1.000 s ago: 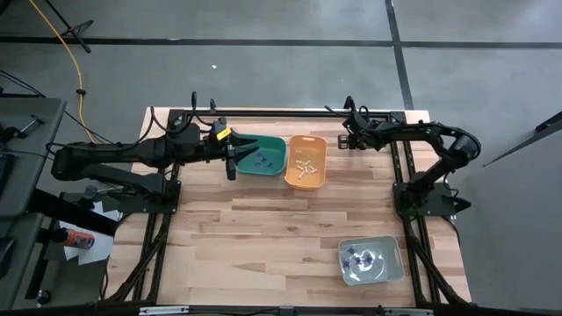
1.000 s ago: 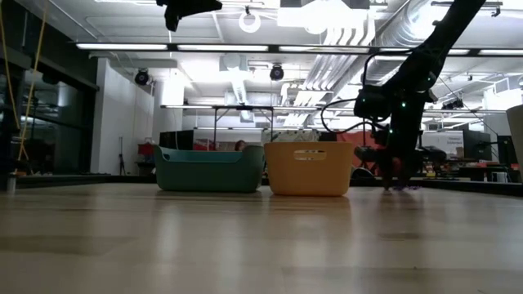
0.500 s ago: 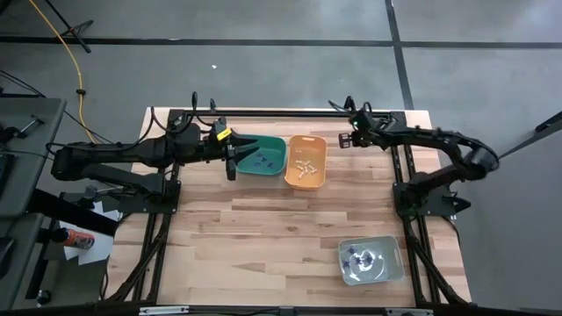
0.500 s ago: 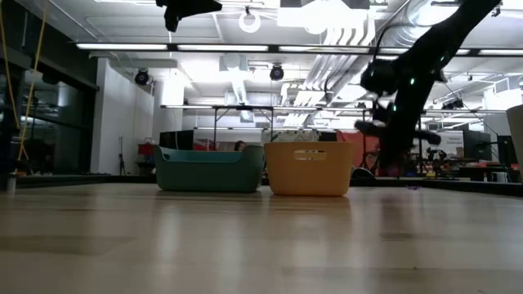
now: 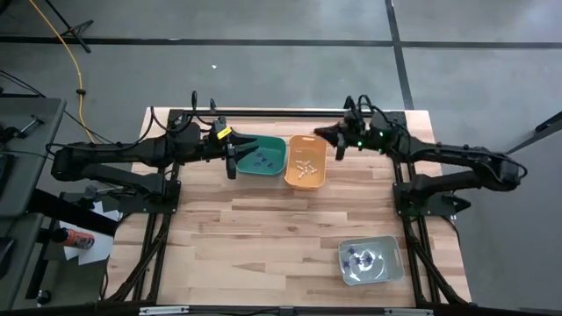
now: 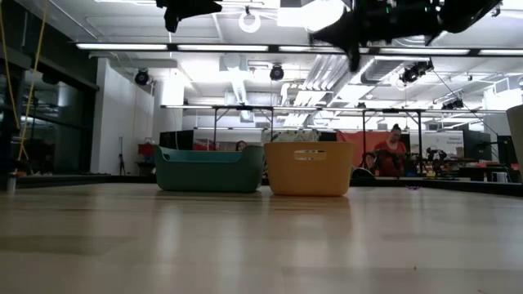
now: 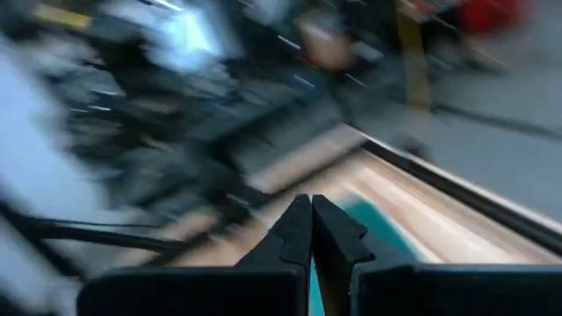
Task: Sort Halloween decoration
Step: Put the violet spider toy into the gray bin
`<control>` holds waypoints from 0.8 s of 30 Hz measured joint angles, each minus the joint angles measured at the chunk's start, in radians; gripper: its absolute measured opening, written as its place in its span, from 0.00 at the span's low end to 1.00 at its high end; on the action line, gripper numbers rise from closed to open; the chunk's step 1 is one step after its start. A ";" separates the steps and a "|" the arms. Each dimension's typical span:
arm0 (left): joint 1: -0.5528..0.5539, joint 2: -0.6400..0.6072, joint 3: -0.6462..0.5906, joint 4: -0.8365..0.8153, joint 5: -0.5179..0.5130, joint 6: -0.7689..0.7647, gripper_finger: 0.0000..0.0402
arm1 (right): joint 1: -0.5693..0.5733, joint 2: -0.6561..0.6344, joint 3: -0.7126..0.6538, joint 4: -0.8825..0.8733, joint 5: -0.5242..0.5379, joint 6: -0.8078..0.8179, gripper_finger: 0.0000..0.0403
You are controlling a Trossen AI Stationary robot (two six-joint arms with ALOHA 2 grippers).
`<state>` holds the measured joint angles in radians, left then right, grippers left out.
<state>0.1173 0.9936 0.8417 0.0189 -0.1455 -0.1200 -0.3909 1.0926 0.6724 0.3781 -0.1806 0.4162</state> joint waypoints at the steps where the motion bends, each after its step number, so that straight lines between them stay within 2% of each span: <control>1: 0.000 0.000 0.000 0.000 0.000 0.000 0.27 | 0.037 0.016 0.000 0.070 -0.008 -0.005 0.00; 5: 0.001 0.000 0.000 0.001 0.000 0.001 0.27 | 0.170 0.084 0.028 0.273 0.000 -0.025 0.00; 9: 0.001 0.000 0.000 0.002 0.002 0.000 0.27 | 0.258 0.164 0.130 0.292 0.061 -0.117 0.00; 12: 0.001 0.000 0.000 0.007 0.005 -0.006 0.27 | 0.283 0.224 0.212 0.274 0.067 -0.195 0.00; 17: 0.001 0.000 0.000 0.009 0.060 -0.009 0.27 | 0.280 0.281 0.312 0.129 0.066 -0.242 0.00; 24: 0.000 0.000 0.000 0.009 0.089 -0.010 0.27 | 0.273 0.313 0.349 0.078 0.014 -0.242 0.00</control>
<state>0.1173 0.9936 0.8417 0.0282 -0.0563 -0.1303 -0.1177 1.4052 1.0214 0.4559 -0.1668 0.1745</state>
